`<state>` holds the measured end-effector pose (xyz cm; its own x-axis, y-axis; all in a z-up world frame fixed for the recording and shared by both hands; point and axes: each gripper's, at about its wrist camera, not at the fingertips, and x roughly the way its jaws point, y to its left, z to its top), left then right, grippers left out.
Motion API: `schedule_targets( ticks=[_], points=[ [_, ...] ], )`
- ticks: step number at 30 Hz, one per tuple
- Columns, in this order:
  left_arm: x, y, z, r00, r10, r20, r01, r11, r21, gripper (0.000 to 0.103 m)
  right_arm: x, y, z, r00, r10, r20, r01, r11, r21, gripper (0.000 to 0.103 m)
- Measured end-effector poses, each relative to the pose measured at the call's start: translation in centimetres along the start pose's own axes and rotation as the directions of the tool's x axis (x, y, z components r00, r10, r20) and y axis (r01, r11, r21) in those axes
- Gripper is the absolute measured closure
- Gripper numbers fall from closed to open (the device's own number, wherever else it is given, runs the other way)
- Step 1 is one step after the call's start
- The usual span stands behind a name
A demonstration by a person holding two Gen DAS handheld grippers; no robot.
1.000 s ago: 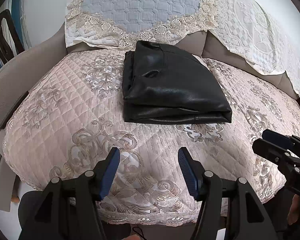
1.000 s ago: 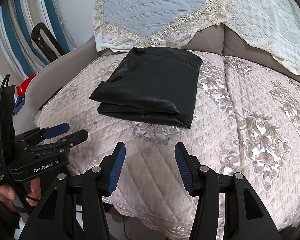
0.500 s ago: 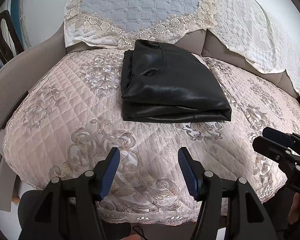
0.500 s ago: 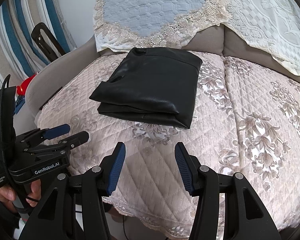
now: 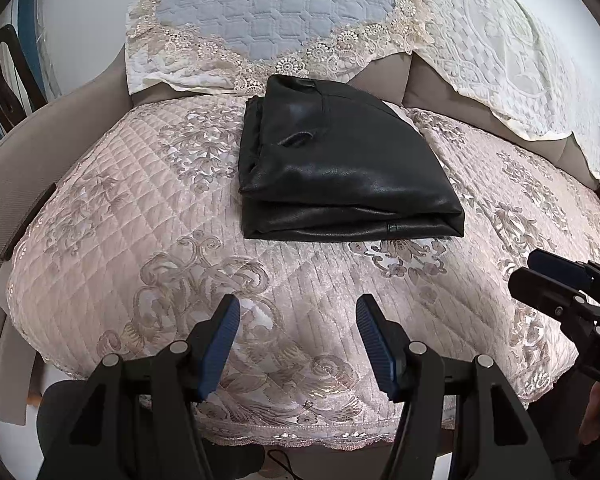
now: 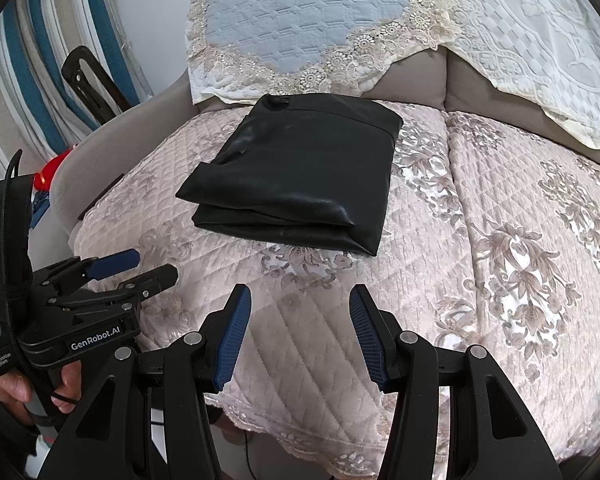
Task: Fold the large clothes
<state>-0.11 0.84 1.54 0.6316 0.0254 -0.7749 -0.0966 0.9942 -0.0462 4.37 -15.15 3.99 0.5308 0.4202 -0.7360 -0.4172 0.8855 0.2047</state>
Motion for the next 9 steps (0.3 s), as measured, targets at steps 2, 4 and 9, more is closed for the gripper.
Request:
schedule_targets(
  ticks=[2,4,9],
  points=[
    [0.05,-0.05,-0.03,1.000,-0.002,-0.002,0.002,1.000,0.000,0.041,-0.02,-0.08,0.00,1.000,0.002,0.000,-0.002,1.000,0.001,0.051],
    [0.11,-0.13,-0.05,1.000,0.006,-0.003,-0.006,1.000,0.004,0.041,-0.01,-0.17,-0.03,1.000,0.001,0.000,-0.001,1.000,0.002,0.051],
    [0.42,-0.24,-0.08,1.000,0.023,-0.010,-0.023,1.000,0.007,0.041,-0.12,-0.70,-0.14,1.000,0.002,0.003,-0.002,1.000,0.011,0.051]
  ],
)
